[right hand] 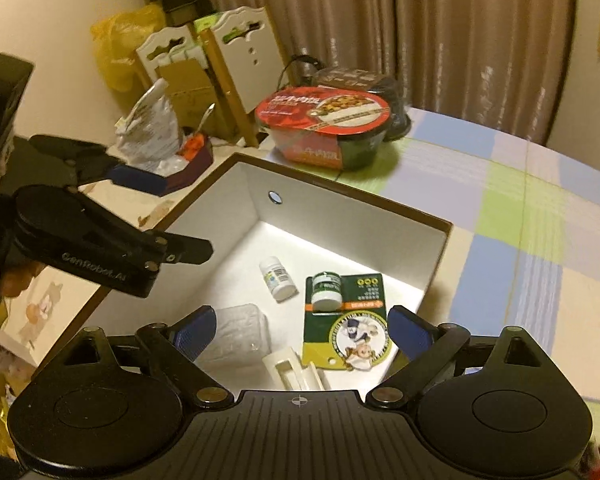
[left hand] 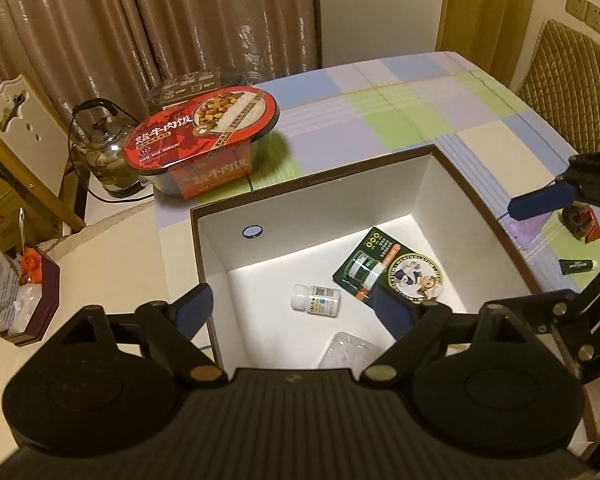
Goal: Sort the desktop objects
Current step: 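Open both tools to drop the pill bottle and jar card into the box, then withdraw both tools from the box toward the remaining items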
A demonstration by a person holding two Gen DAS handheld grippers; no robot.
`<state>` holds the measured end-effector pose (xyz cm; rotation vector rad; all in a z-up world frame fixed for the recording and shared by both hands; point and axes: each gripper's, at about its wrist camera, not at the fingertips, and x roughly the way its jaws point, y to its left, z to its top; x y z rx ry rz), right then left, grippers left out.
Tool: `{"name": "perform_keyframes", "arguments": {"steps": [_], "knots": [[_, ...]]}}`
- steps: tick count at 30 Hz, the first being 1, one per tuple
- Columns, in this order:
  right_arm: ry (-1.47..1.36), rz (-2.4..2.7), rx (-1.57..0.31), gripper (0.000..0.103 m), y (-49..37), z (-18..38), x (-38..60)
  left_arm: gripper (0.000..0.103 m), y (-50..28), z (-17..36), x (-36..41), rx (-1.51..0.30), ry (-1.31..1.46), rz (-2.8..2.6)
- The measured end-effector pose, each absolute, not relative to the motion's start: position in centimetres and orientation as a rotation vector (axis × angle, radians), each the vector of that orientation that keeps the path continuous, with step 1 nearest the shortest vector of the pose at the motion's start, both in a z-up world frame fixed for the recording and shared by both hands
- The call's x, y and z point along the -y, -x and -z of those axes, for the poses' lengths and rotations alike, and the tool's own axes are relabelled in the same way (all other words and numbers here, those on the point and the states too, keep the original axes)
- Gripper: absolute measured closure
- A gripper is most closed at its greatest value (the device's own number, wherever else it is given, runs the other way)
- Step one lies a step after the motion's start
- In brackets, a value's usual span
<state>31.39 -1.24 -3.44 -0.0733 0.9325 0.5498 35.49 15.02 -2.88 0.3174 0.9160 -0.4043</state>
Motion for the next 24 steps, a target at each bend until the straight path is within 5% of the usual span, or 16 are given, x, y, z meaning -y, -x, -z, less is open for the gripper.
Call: {"name": "perform_keyframes", "arguments": {"steps": [24], "knots": [[0.037,-0.470,-0.963,0.008,-23.8,2.4,1.8,0.008,-25.7,-0.6,-15.4,-0.842,-0.287,0.303]]}}
